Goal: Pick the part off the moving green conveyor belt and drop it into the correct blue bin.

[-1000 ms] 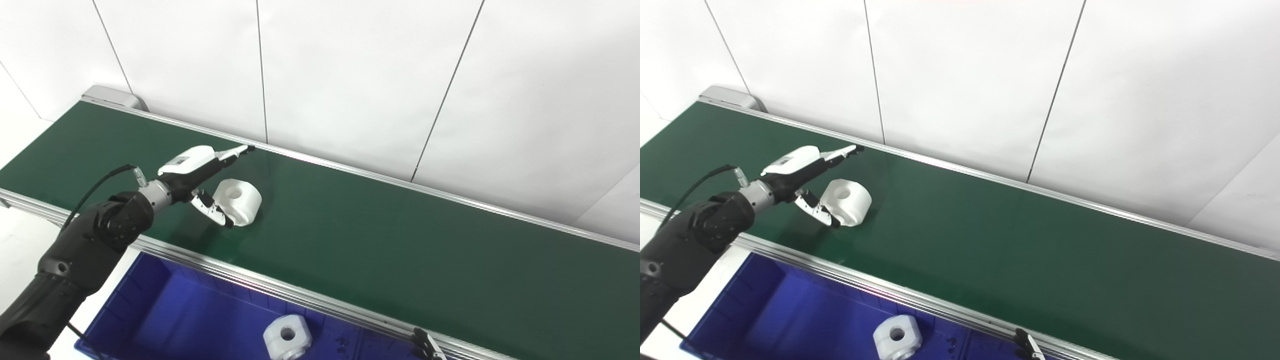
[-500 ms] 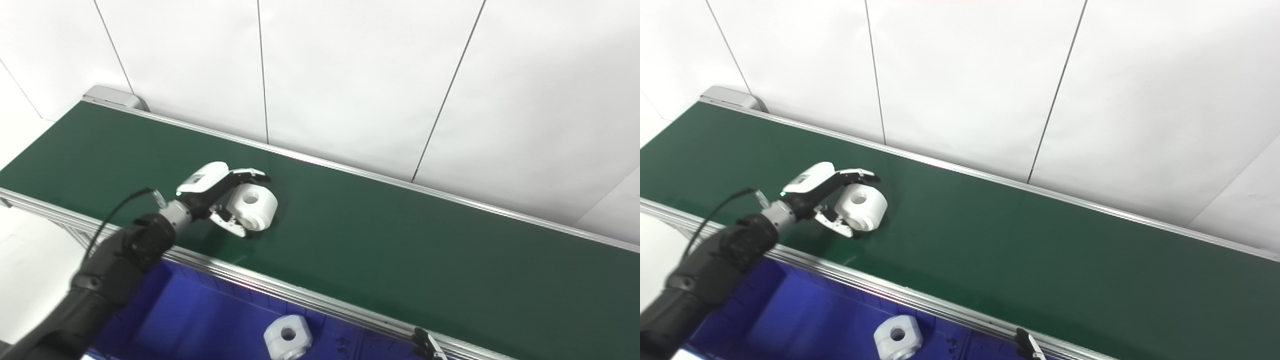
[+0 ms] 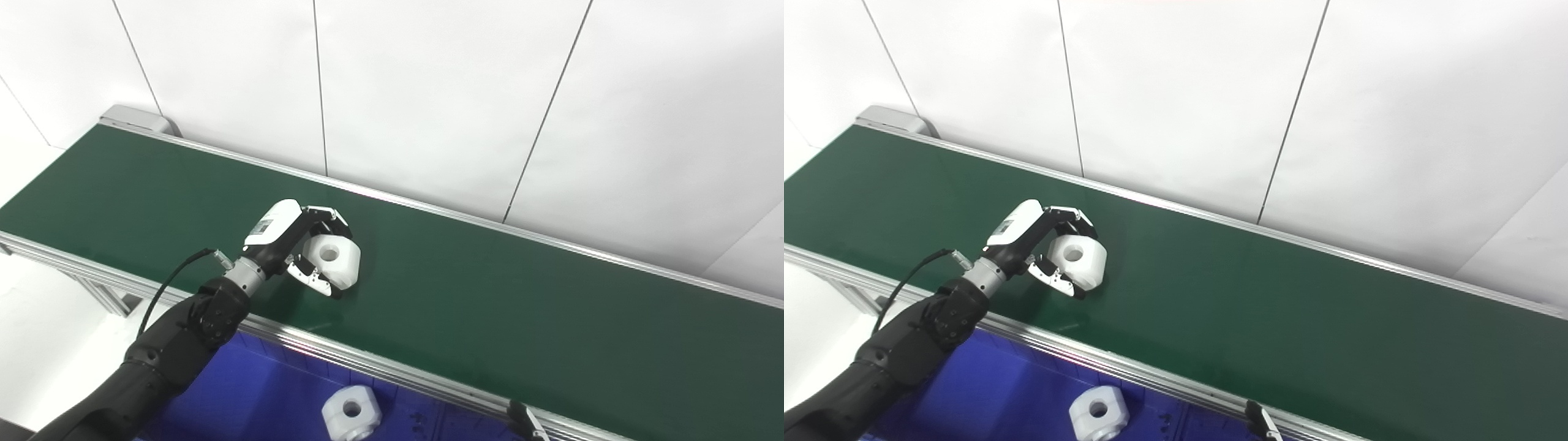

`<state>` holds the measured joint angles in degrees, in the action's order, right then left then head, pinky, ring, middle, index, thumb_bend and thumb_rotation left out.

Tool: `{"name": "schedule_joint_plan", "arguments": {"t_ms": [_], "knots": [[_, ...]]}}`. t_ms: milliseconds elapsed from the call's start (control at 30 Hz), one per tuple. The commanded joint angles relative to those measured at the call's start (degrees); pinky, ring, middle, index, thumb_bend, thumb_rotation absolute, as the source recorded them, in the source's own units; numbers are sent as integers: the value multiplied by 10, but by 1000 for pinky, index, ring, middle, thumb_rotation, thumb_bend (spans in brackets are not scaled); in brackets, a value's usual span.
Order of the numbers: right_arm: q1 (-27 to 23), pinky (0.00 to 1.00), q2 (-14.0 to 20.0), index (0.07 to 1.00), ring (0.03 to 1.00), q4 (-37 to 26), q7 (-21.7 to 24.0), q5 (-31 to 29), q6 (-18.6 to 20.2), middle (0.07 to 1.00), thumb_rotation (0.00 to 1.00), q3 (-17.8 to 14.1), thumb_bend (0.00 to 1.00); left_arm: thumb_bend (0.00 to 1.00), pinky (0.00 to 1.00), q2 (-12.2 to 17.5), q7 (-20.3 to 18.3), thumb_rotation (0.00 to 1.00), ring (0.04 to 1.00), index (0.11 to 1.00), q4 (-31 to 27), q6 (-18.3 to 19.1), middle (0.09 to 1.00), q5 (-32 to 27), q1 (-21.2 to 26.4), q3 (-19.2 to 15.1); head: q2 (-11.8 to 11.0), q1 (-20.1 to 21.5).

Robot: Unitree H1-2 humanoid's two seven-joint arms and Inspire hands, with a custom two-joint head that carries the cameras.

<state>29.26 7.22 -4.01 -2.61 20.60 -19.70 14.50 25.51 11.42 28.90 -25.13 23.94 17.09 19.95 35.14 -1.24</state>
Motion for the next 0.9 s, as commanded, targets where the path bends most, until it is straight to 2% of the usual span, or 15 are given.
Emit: {"name": "schedule_joint_plan", "arguments": {"t_ms": [0,33,67,100,133,167,267,400,433,467,500,533,567,700,867], "knots": [[7,802,-5,931,877,-25,-2,-6,-25,910,167,4,803,498,449,34,22,0,425,519,-37,-18,499,-16,14,-2,0,0],[9,802,-6,931,877,-31,-2,-5,-27,910,166,5,803,498,449,44,22,0,424,519,-64,-18,499,-22,3,-6,22,23],[11,794,-7,931,872,-36,-2,-4,-26,908,159,7,806,498,443,51,20,0,422,520,-90,-18,502,-26,-8,-11,26,27],[14,793,-9,931,871,-46,0,-4,-20,908,158,9,809,498,438,58,11,0,419,522,-123,-18,503,-34,-22,-20,45,50],[17,798,-10,932,870,-53,1,-4,-15,907,159,10,812,497,428,62,5,0,412,526,-146,-18,503,-40,-31,-27,45,50],[20,800,-12,933,870,-63,2,1,-8,906,160,11,814,497,423,70,-2,0,409,529,-176,-18,503,-55,-44,-30,67,83],[29,796,-16,933,858,-86,5,18,7,897,223,15,815,495,388,88,-2,0,394,544,-252,-18,496,-85,-88,-35,90,127],[38,801,-23,932,858,-111,10,21,25,894,269,17,816,497,398,91,-14,0,411,535,-314,-18,498,-106,-142,-47,124,172],[40,807,-25,930,858,-116,11,23,30,891,283,18,820,495,378,90,-19,0,401,539,-327,-18,501,-106,-155,-50,124,172],[42,809,-27,930,858,-124,12,27,37,890,288,18,821,495,371,89,-28,0,398,541,-342,-18,502,-113,-173,-50,140,181],[43,815,-28,930,860,-129,13,29,43,889,303,19,826,492,343,87,-36,0,385,552,-352,-18,498,-118,-185,-50,140,181],[45,816,-30,929,861,-137,16,31,52,889,309,19,827,491,333,84,-50,0,381,556,-364,-18,497,-131,-199,-47,149,182],[46,818,-31,931,863,-143,18,32,58,889,314,19,827,492,349,82,-61,0,386,553,-372,-18,498,-140,-208,-46,149,182],[49,809,-32,934,864,-164,29,23,80,893,316,20,833,497,396,61,-93,0,415,522,-398,-16,505,-126,-251,-42,175,174],[54,802,-29,935,862,-185,40,12,109,897,326,18,843,495,370,39,-136,0,396,537,-400,-17,506,-133,-298,-30,182,163]]}}
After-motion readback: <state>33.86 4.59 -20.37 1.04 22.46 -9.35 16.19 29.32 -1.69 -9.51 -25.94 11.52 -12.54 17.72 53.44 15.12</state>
